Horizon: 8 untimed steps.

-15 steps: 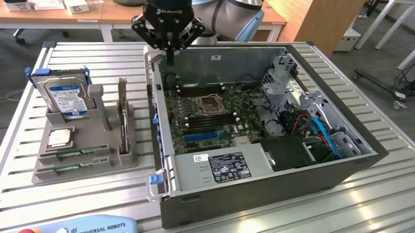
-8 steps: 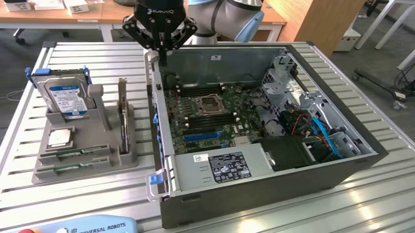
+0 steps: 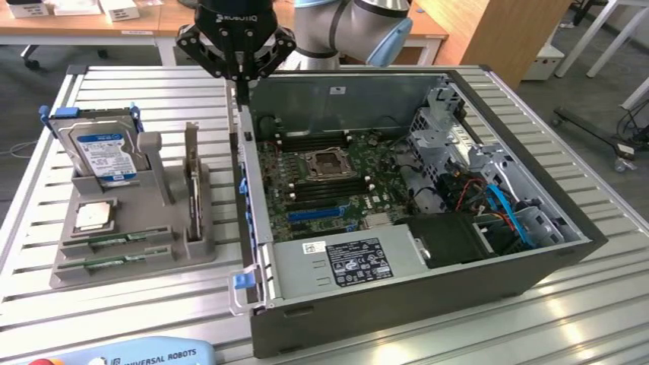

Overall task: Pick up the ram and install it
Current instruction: 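Reach for the ram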

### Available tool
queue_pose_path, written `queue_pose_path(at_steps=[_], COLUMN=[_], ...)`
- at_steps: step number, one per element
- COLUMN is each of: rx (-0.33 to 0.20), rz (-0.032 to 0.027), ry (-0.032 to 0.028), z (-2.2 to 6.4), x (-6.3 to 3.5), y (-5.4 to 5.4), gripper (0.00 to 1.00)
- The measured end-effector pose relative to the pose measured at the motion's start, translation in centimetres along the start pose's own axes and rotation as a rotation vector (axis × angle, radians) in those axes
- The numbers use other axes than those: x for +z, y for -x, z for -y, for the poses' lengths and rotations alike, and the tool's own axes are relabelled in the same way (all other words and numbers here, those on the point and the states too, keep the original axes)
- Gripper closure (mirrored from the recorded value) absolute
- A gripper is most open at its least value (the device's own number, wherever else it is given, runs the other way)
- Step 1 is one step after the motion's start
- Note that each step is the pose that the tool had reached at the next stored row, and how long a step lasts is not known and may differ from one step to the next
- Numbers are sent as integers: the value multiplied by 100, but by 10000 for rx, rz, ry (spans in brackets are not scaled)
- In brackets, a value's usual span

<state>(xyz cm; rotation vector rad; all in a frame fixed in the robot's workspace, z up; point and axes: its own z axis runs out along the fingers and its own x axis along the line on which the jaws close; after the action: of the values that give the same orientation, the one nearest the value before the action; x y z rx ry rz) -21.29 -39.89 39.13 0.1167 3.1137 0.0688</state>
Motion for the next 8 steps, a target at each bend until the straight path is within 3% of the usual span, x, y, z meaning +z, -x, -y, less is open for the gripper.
queue_pose_path(at_steps=[8], rx=[-1], rz=[0], ry=[0], z=[12], x=[5], y=[-150], gripper=[90])
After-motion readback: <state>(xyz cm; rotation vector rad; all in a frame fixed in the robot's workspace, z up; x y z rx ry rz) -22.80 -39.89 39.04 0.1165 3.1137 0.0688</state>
